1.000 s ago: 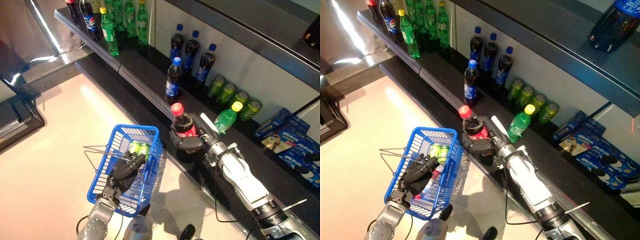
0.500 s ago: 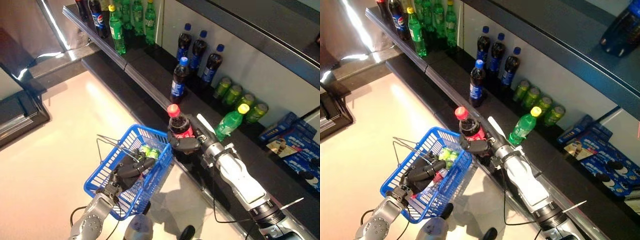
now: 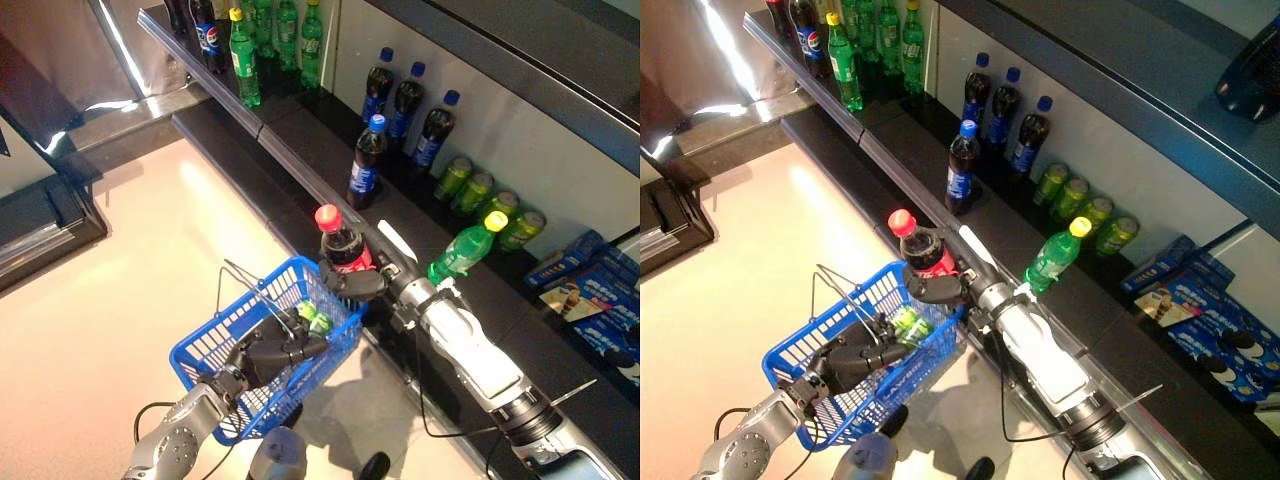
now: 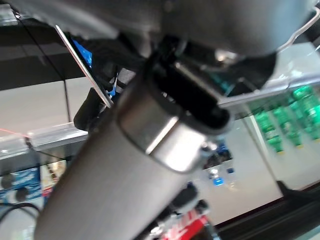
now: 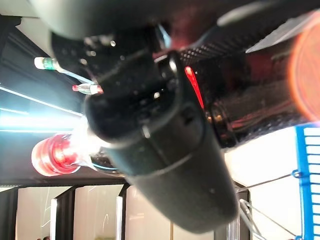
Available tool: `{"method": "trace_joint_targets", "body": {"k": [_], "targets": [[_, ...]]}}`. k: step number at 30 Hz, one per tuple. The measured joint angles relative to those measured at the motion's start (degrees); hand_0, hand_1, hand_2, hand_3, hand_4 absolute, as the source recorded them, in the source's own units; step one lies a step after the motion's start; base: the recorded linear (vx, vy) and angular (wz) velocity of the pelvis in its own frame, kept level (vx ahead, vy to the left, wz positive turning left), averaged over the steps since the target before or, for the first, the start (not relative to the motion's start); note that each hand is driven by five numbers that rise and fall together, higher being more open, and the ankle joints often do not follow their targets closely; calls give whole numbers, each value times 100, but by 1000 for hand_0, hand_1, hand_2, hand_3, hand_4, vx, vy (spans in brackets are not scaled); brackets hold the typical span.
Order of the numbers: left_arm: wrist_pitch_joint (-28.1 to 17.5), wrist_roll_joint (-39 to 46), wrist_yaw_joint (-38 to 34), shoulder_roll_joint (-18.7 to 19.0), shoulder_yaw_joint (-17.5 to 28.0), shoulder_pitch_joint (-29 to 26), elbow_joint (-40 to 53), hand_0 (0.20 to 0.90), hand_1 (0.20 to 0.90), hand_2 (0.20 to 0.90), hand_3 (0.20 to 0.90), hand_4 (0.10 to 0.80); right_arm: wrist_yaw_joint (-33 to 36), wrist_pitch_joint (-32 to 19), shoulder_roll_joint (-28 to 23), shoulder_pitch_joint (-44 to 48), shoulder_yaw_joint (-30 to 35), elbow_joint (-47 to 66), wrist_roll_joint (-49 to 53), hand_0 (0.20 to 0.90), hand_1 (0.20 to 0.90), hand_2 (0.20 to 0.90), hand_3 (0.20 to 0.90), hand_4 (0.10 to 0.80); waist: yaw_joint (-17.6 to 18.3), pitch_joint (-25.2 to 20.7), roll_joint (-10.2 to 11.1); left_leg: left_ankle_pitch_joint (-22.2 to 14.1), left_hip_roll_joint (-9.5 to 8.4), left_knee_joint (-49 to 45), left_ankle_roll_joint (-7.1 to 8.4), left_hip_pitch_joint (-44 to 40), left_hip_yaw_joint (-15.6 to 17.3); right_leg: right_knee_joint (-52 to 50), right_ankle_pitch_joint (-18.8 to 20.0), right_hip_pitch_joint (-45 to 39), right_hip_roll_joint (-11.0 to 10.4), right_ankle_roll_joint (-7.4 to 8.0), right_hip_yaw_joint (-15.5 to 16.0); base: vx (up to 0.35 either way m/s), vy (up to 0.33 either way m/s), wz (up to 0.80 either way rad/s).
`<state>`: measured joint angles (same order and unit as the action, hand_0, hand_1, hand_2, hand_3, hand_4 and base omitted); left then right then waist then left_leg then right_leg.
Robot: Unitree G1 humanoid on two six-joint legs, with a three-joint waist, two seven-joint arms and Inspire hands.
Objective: Pick up the drink and place into the basket.
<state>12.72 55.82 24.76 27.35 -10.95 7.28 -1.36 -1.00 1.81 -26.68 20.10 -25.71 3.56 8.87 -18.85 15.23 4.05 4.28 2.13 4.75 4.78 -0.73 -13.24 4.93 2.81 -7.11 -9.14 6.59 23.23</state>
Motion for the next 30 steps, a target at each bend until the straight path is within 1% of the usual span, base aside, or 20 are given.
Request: {"method": "trace_joint_targets", "body": {"k": [11, 14, 19, 21, 26, 28, 30], "targets": [[64, -50, 175, 82, -155, -162, 67, 300, 300, 300, 200, 100, -42, 0, -5, 32, -51, 58, 0, 300, 300, 300, 200, 100, 7, 6, -9, 0, -2, 0, 0, 0, -1, 0, -4, 0, -3, 2, 0, 0, 0, 0], [64, -50, 229, 86, -172, -242, 87, 300, 300, 300, 200, 100, -79, 3, -12, 30, -158, 54, 1, 300, 300, 300, 200, 100, 11, 7, -11, 0, -3, 0, 0, 0, -2, 0, -6, 0, -3, 3, 1, 0, 0, 0], [64, -64, 262, 220, -208, -242, 437, 300, 300, 300, 200, 100, -131, 18, -32, 30, -394, -35, 0, 300, 300, 300, 200, 100, 5, 8, -13, 0, -4, 0, 0, 2, -9, 0, -8, 0, -3, 4, 8, 0, 0, 0], [65, -185, 347, 342, -220, -253, 619, 300, 300, 300, 200, 100, -127, 17, -1, 38, -468, -211, 23, 300, 300, 300, 200, 100, -1, 7, -14, 0, -8, -1, 0, 0, -21, 0, -8, -8, -4, 5, 16, 0, 0, 0], [67, -265, 349, 436, -367, -272, 631, 300, 300, 300, 200, 100, -116, 33, 32, 88, -474, -532, -63, 300, 300, 300, 200, 100, -5, 7, -14, 3, -18, -4, 1, -8, -66, 1, -18, -44, -9, 14, 67, 9, -1, 5], [127, -298, 378, 493, -432, -307, 632, 300, 300, 300, 200, 100, -113, 82, 87, 94, -492, -820, -156, 300, 300, 300, 200, 100, 0, 7, -14, 5, -34, -11, 4, -7, -145, 1, -40, -93, -15, 24, 154, 8, -6, 16], [183, -303, 497, 514, -434, -358, 649, 300, 300, 300, 200, 100, -115, 200, 120, 131, -628, -1130, -315, 300, 300, 300, 200, 100, -35, 7, -14, 5, -38, -12, 4, -5, -153, 1, -44, -96, -17, 24, 164, 1, -3, 4]]}}
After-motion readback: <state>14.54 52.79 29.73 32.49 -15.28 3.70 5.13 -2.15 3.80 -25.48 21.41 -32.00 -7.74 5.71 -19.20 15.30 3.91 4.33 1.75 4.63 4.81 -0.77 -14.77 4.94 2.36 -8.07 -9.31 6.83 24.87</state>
